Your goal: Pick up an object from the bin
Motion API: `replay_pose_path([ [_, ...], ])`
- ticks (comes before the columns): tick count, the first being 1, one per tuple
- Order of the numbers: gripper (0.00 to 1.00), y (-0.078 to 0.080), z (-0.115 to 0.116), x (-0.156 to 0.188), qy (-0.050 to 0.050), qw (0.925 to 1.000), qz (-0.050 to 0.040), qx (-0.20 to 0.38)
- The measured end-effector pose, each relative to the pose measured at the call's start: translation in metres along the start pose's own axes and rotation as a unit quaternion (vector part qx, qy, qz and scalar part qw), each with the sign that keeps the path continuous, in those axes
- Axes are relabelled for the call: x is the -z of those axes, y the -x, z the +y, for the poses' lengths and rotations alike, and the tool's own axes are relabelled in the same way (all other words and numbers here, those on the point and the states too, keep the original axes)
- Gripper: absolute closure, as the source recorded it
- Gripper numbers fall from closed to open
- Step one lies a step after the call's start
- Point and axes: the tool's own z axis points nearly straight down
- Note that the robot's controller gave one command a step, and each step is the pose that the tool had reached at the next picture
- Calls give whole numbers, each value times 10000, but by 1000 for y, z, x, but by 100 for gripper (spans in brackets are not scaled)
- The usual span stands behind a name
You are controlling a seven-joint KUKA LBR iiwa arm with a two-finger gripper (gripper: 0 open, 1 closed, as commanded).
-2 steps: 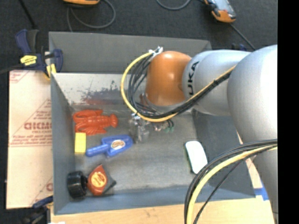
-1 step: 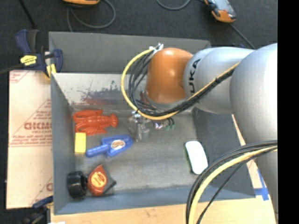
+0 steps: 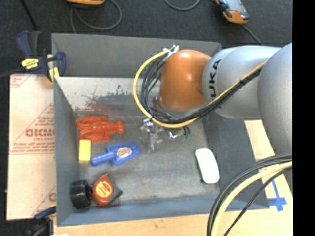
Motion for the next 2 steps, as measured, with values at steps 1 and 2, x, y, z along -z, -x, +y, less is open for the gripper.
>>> replay_pose_path([
  [1, 0, 29, -14, 42, -17, 10000, -36, -71],
  [2, 0, 28, -14, 42, -13, 10000, -32, -74],
])
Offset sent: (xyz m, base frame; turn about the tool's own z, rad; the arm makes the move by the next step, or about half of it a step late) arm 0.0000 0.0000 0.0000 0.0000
